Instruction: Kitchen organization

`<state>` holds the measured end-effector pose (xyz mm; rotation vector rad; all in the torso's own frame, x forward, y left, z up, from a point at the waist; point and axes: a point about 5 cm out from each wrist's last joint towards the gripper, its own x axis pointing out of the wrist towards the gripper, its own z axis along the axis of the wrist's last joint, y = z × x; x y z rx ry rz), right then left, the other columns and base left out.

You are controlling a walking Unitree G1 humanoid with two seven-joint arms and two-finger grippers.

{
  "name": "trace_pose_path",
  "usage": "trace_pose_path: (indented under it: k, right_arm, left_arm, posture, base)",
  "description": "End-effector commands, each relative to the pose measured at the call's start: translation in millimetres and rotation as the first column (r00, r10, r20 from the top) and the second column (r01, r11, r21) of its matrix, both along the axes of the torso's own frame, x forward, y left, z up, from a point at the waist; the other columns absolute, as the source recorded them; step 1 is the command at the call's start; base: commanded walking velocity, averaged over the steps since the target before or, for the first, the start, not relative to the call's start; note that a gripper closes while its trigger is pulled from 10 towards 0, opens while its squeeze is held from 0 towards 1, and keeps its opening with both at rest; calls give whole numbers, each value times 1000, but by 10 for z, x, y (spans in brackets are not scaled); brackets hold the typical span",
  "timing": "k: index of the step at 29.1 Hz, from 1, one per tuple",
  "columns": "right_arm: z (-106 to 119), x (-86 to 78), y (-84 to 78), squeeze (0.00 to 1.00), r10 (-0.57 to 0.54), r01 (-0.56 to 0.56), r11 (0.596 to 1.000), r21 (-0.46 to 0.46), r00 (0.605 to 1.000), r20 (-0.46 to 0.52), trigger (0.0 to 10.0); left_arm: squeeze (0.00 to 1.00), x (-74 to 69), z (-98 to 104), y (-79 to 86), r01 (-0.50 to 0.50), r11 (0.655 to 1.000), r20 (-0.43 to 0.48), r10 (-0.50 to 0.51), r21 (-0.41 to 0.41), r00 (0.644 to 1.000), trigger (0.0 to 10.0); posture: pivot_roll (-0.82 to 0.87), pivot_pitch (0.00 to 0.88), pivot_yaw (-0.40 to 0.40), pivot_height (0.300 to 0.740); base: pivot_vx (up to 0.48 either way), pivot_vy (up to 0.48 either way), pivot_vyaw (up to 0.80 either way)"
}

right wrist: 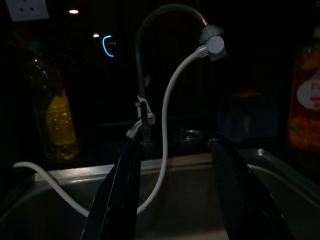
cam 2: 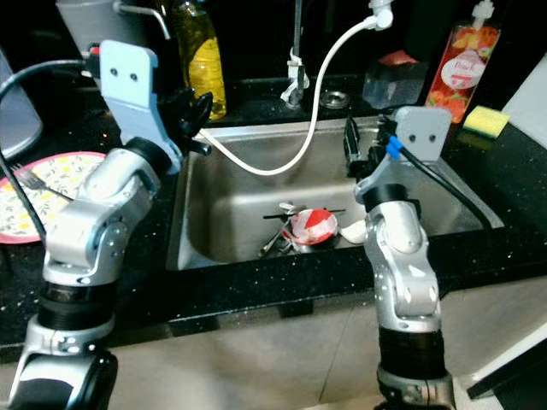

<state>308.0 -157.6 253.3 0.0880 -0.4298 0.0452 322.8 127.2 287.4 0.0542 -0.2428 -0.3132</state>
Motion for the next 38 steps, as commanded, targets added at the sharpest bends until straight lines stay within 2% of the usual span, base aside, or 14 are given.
trace_pose_path:
  k: [1,7,12,15,16,17,21,22,23,28,34,35,36,38]
  right_arm:
    - [46,-8,-9,0,-4,4,1000,0,1000,16,10000]
    - [104,26,-78,0,-15,16,999,-29,1000,28,10000]
    - [-19,47,35,0,23,-23,999,-25,1000,-11,10000]
    - [30,117,71,0,50,-51,998,-27,999,-4,10000]
    - [30,117,71,0,50,-51,998,-27,999,-4,10000]
    - [61,164,77,0,58,-58,998,-26,998,3,10000]
    - [97,165,141,0,74,-74,997,-31,997,18,10000]
    - [97,165,141,0,74,-74,997,-31,997,18,10000]
    - [72,128,140,0,74,-73,997,-26,997,15,10000]
    - [-2,94,109,0,62,-62,998,-3,998,-4,10000]
    - [22,123,155,0,69,-69,998,15,998,6,10000]
    - [13,126,174,0,77,-77,997,16,997,4,10000]
    - [11,132,203,0,88,-88,996,13,996,3,10000]
    - [20,136,237,0,102,-102,995,7,995,3,10000]
  left_arm:
    - [0,-9,-16,69,-35,999,-13,35,4,999,10000]
    - [0,52,-112,235,-156,987,-94,151,-47,984,10000]
    - [0,-5,-220,493,-279,955,-118,290,102,950,10000]
    - [0,27,-412,747,-492,865,-300,497,100,814,10000]
    - [0,27,-412,747,-492,865,-300,497,100,814,10000]
    - [0,-8,-557,921,-629,773,-405,603,83,687,10000]
    - [0,-75,-668,1217,-790,613,-495,693,21,525,10000]
    - [0,-75,-668,1217,-790,613,-495,693,21,525,10000]
    - [0,-75,-737,1318,-832,553,-520,721,36,457,10000]
    - [0,-1,-687,1378,-838,537,-497,756,97,426,10000]
    - [0,142,-562,1417,-822,558,-469,759,113,451,10000]
    - [322,169,-529,1415,-823,559,-462,759,102,459,10000]
    - [1000,198,-475,1408,-821,565,-452,755,82,474,10000]
    - [1000,237,-407,1393,-822,567,-445,749,47,491,10000]
  posture:
    - [77,11,22,740]
    - [82,24,-3,740]
    - [137,3,-38,740]
    - [177,7,-42,740]
    - [177,7,-42,740]
    - [181,8,-41,740]
    - [143,0,-28,740]
    - [143,0,-28,740]
    - [138,0,-26,740]
    - [171,20,-9,740]
    - [189,24,-25,740]
    - [191,22,-27,740]
    - [183,29,-30,740]
    - [170,29,-32,740]
  base:
    - [0,0,0]
    - [0,0,0]
    - [0,0,0]
    - [0,0,0]
    - [0,0,0]
    - [0,0,0]
    - [0,0,0]
    - [0,0,0]
    - [0,0,0]
    - [0,0,0]
    - [0,0,0]
    - [0,0,0]
    - [0,0,0]
    - [0,0,0]
